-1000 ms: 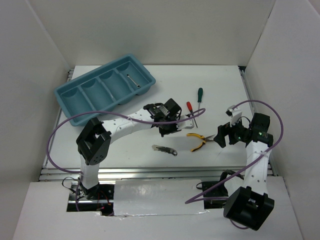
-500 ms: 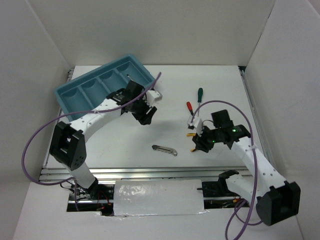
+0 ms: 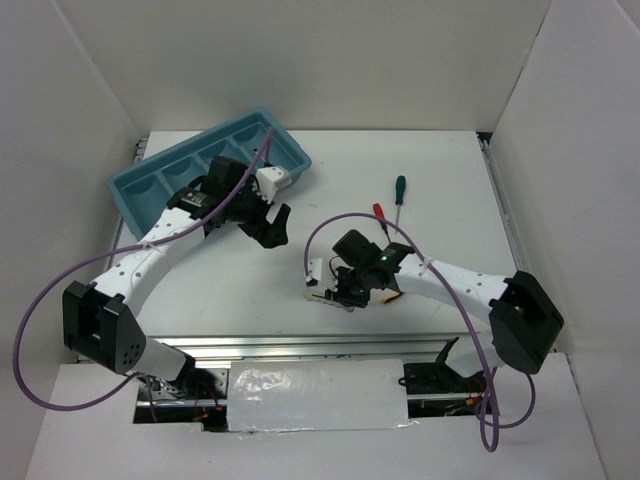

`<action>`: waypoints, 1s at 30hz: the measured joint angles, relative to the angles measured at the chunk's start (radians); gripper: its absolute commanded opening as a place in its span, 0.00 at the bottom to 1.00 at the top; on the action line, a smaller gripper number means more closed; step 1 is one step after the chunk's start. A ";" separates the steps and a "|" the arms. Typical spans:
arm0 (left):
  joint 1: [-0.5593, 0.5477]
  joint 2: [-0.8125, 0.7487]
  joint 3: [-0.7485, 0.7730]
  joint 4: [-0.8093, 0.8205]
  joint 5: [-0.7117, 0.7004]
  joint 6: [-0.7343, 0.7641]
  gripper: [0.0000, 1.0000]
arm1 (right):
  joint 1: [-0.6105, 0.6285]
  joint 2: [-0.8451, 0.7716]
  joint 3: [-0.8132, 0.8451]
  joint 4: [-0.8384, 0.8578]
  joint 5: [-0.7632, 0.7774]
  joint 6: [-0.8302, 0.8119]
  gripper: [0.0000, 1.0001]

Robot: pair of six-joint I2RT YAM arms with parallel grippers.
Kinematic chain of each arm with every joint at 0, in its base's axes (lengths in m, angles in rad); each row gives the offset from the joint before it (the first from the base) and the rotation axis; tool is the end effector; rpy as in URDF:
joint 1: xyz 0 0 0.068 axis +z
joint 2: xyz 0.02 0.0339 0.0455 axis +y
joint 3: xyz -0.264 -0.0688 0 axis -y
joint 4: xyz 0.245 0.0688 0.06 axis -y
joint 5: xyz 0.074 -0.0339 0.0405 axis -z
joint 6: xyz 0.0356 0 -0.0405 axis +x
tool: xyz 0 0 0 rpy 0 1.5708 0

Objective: Sort the tools into containers

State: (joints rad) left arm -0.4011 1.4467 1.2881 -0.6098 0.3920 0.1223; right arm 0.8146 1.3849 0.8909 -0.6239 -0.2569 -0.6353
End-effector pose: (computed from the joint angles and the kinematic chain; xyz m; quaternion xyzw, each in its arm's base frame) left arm 0.2852 -0.1357 0.3217 0.3071 0.8525 -0.2308 0.3544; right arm 0.1737 0.1974 0.2121 -0.6624 0.7043 0.1443 0.2106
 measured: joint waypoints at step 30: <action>0.163 0.011 0.015 0.011 0.105 -0.056 0.99 | 0.018 0.230 0.051 0.068 0.037 0.050 0.48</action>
State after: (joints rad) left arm -0.2386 1.4574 1.3029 -0.5983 0.4965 0.0666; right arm 0.8330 1.6150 0.9421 -0.5564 -0.2203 -0.5858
